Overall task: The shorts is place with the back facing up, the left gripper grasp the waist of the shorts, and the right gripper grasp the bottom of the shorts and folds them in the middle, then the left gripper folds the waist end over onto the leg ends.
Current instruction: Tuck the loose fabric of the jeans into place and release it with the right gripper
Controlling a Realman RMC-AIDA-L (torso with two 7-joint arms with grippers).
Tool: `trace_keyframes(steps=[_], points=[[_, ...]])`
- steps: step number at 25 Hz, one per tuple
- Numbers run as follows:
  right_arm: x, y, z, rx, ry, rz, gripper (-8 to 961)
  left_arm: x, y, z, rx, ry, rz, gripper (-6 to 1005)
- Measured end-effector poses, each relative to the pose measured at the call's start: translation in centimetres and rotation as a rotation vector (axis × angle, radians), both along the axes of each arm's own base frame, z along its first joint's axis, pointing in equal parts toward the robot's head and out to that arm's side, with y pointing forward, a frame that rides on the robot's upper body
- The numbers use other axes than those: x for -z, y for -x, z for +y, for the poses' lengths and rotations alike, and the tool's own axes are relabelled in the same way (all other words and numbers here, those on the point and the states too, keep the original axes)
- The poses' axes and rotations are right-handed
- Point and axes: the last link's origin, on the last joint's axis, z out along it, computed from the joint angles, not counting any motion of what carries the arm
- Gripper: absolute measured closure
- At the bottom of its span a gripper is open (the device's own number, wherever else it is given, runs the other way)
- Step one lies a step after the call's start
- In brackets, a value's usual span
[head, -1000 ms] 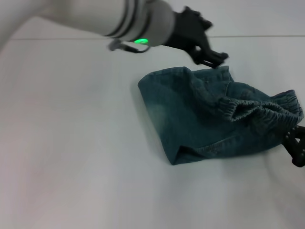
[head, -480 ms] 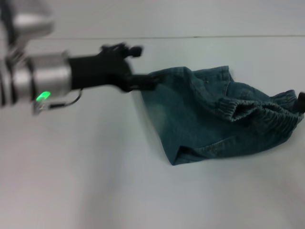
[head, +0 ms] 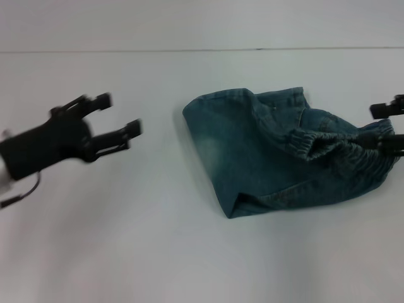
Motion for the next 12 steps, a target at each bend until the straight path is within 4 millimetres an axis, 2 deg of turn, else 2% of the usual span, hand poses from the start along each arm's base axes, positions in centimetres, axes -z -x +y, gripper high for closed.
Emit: trace_keyframes(steps=[3,4,6,7,8,12], points=[[0.7,1.7,1.5,0.006,0.066,-0.104,414,0.0,1.8,-1.7,0.008,-0.048,-0.013,64],[0.7,1.7,1.5,0.006,0.066,-0.104,365,0.1,2.2,-2.4,0.009,-0.058,-0.013,64],[1.8,3.7,2.9,0.0,0.118,-0.228,267,0.2,3.0,-3.5,0.006,-0.065,-0.011,64],[1.8,3.7,2.9,0.0,0.118,-0.228,218,0.2,3.3,-4.0,0.001,-0.066,-0.009,64],[2.7,4.9,3.7,0.002,0.143,-0.309,169,0.2,3.7,-4.5,-0.008,-0.063,-0.006,64],[4.0,6.3,4.6,0.01,0.153,-0.429,51,0.4,4.6,-5.5,-0.041,-0.056,0.0,64]])
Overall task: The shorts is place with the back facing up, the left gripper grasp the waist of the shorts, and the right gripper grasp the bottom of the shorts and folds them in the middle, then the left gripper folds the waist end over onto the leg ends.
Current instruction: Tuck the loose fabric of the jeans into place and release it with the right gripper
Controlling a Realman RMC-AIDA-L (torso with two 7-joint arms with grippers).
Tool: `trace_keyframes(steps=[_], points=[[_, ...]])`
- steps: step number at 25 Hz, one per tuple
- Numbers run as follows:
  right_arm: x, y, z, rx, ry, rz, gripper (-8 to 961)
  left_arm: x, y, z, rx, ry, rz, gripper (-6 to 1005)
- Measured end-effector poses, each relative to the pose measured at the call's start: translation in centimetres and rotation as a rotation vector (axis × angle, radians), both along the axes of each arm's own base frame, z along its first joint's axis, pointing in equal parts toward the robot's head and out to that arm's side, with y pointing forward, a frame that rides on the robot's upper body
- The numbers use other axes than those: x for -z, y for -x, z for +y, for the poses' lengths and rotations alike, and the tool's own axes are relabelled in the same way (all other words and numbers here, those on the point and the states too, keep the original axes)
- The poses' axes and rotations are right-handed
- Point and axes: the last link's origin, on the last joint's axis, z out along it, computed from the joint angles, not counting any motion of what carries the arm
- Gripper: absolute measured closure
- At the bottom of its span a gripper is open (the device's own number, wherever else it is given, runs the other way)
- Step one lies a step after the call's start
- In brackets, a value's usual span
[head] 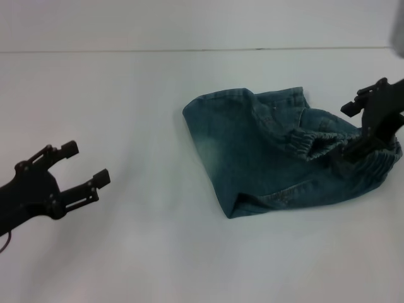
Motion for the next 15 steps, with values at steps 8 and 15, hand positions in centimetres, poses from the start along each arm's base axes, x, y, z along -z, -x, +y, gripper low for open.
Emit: trace_keyframes(steps=[8,15], points=[[5.0,2.2,1.1,-0.076,-0.026,-0.213,-3,0.3,0.9,-0.9,-0.037,-0.01,-0.003,64],[7.3,1.8,0.9,-0.081,-0.016,-0.271,-3,0.2,1.0,-0.9,-0.052,-0.025,-0.016,64]])
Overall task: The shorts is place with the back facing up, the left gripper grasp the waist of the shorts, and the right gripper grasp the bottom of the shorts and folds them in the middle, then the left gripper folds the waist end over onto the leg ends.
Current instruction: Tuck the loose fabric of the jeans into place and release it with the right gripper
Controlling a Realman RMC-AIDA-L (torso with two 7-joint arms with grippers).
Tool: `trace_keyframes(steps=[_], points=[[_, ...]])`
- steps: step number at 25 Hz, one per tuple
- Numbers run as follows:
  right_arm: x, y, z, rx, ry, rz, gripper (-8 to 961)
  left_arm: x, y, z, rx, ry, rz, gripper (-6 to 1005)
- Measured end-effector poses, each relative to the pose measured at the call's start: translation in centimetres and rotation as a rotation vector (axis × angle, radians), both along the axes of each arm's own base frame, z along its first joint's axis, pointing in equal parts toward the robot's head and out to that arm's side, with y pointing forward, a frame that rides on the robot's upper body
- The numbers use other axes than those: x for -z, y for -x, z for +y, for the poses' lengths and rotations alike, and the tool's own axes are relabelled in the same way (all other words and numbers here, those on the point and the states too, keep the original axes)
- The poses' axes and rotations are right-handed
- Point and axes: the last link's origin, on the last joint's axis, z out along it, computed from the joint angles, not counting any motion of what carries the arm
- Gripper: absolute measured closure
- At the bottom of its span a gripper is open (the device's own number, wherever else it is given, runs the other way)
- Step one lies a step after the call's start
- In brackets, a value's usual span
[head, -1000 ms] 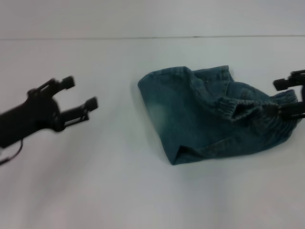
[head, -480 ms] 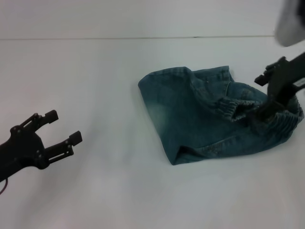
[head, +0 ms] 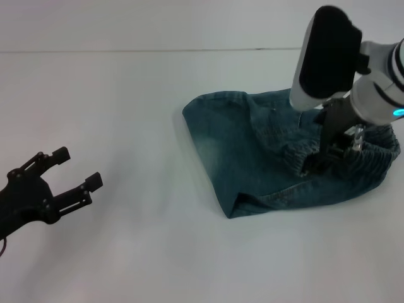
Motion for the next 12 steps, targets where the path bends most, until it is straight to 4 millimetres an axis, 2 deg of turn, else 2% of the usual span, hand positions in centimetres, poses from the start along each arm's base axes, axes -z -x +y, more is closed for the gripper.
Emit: trace_keyframes(steps=[12], points=[[-0.32,0.54,-0.94,0.013,0.04,-0.023,-4,-0.18,0.25,0.47,-0.02,-0.017,0.007,65]])
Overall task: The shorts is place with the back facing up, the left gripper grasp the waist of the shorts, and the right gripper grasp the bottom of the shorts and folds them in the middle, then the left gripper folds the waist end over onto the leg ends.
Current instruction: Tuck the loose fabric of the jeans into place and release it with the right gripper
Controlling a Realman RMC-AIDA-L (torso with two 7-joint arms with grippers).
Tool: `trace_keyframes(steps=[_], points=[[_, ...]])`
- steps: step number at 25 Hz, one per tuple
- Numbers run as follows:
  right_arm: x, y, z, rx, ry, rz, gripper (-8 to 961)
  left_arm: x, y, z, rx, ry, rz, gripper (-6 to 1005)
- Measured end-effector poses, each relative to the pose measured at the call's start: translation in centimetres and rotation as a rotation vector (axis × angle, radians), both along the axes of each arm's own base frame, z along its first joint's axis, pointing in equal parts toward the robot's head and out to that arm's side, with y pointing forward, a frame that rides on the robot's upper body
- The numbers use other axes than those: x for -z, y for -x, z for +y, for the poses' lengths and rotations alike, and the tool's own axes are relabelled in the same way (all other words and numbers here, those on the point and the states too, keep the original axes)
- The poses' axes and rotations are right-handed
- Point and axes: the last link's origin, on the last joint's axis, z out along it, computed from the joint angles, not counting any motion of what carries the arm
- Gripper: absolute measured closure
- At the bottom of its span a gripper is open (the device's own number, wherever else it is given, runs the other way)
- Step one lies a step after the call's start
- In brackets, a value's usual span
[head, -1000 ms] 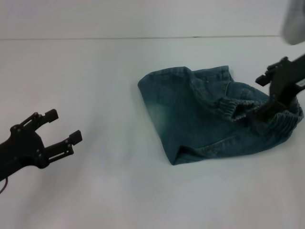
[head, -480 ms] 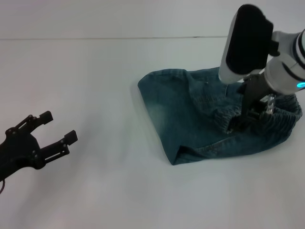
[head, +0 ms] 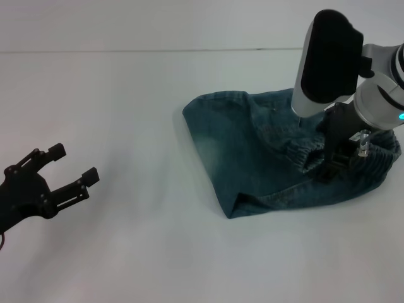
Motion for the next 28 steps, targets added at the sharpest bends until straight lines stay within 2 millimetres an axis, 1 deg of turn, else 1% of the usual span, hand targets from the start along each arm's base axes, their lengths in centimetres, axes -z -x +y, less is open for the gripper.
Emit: trace_keyframes(steps=[5,10,15,26,28], points=[[0.6,0.0,0.2,-0.026,-0.016,-0.01,2,-0.1,0.0,0.1,0.001,-0.004,-0.001,65],[1.6,-0.4,0.5,-0.065,-0.062,-0.063,25,-0.3,0.0,0.3,-0.001,-0.012,0.003,65],[2.2,-0.8,0.4,-0.067,-0.051,-0.087,48,-0.3,0.1,0.5,-0.012,-0.02,0.009,65],[2.3,-1.0,0.3,-0.075,-0.032,-0.104,254,-0.3,0.0,1.1,-0.015,-0.023,0.014,66],[2.2,-1.0,0.4,-0.078,-0.04,-0.098,425,-0.2,0.0,1.2,-0.016,-0.024,0.014,66]])
